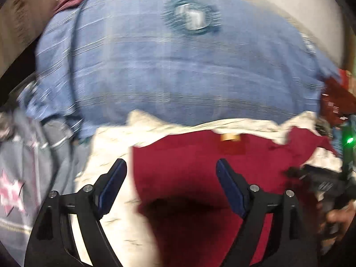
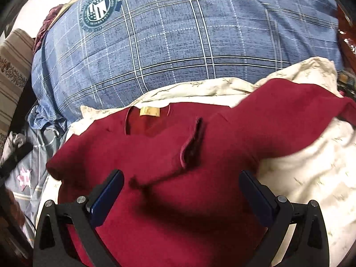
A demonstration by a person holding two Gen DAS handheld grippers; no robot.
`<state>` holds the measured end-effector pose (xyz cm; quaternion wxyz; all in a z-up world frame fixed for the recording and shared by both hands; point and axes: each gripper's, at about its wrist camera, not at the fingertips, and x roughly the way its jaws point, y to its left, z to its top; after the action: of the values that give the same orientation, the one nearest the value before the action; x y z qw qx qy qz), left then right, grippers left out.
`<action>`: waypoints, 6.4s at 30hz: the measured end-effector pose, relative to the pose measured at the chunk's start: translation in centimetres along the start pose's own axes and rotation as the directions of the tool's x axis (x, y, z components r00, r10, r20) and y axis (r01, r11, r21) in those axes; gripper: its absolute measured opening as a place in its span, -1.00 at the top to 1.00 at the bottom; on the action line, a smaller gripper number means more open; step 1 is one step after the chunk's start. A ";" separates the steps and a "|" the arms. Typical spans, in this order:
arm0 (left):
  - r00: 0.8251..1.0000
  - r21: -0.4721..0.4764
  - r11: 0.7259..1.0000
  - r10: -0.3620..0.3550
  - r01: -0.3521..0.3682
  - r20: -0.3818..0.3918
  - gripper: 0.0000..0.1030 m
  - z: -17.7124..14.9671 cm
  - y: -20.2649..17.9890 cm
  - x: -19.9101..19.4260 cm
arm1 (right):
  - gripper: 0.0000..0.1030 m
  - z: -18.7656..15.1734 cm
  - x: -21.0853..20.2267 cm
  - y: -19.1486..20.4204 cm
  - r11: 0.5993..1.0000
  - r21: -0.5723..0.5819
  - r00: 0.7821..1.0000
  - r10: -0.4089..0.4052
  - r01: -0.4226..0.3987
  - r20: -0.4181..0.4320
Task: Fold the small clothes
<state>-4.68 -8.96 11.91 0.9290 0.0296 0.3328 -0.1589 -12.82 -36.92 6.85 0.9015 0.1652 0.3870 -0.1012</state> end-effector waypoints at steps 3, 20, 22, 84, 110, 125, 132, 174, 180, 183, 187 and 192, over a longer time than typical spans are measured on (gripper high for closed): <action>0.997 -0.055 0.997 0.046 -0.050 -0.070 -0.60 -1.4 1.8 3.2 | -0.93 0.6 1.1 0.0 1.000 0.012 1.000 0.017 -0.017 0.008; 0.984 -0.013 0.994 0.109 -0.112 -0.144 -0.60 -3.0 1.6 6.6 | 0.28 4.1 0.1 -3.2 1.000 0.018 0.998 -0.012 0.011 0.068; 0.985 -0.004 0.993 0.114 -0.116 -0.128 -0.60 -2.9 1.6 6.1 | -0.55 4.2 -0.7 -3.7 0.997 0.058 0.997 0.037 -0.042 0.074; 0.966 -0.068 0.979 0.176 -0.192 -0.190 -0.62 -3.0 3.0 9.0 | -0.25 0.7 5.0 4.4 0.972 -0.235 0.997 0.001 -0.018 -0.073; 0.956 -0.252 0.928 0.235 -0.274 -0.176 -0.62 -1.6 10.9 6.2 | -0.34 -4.0 5.6 17.9 0.805 -0.232 0.831 0.488 -0.547 -0.266; 0.954 -0.307 0.904 0.269 -0.298 -0.134 -0.62 -0.4 14.0 4.9 | -0.44 -5.6 8.4 26.4 0.733 -0.379 0.825 0.512 -0.565 -0.240; 0.954 -0.265 0.919 0.265 -0.293 -0.137 -0.62 -0.3 13.2 5.2 | -0.44 -6.2 7.9 25.7 0.728 -0.347 0.806 0.527 -0.592 -0.269; 0.987 -0.016 0.998 0.064 -0.067 -0.147 -0.67 -3.5 2.8 8.7 | -0.76 4.1 -5.6 -18.3 0.937 0.335 0.977 -0.152 0.095 0.149; 0.987 -0.013 0.997 0.071 -0.074 -0.146 -0.67 -3.6 2.9 8.8 | -0.78 3.8 -4.9 -27.2 0.760 0.644 0.967 -0.089 -0.089 0.238; 0.987 -0.006 0.997 0.074 -0.076 -0.143 -0.67 -3.6 2.8 8.8 | -0.70 3.9 -3.8 -29.3 0.691 0.710 0.958 -0.088 -0.138 0.272; 0.987 -0.010 0.997 0.074 -0.076 -0.143 -0.67 -3.5 3.0 8.8 | 0.59 3.9 -3.8 -30.5 0.699 0.708 0.960 -0.112 -0.106 0.255; 0.988 -0.035 0.996 0.074 -0.079 -0.134 -0.67 -3.2 3.6 8.4 | 0.81 4.7 -7.8 -29.0 0.795 0.606 0.931 -0.206 -0.019 0.300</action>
<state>0.60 -7.40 3.92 0.9107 0.0342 0.3955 -0.1141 -24.05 -65.08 9.23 0.8505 0.4012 0.1757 -0.2911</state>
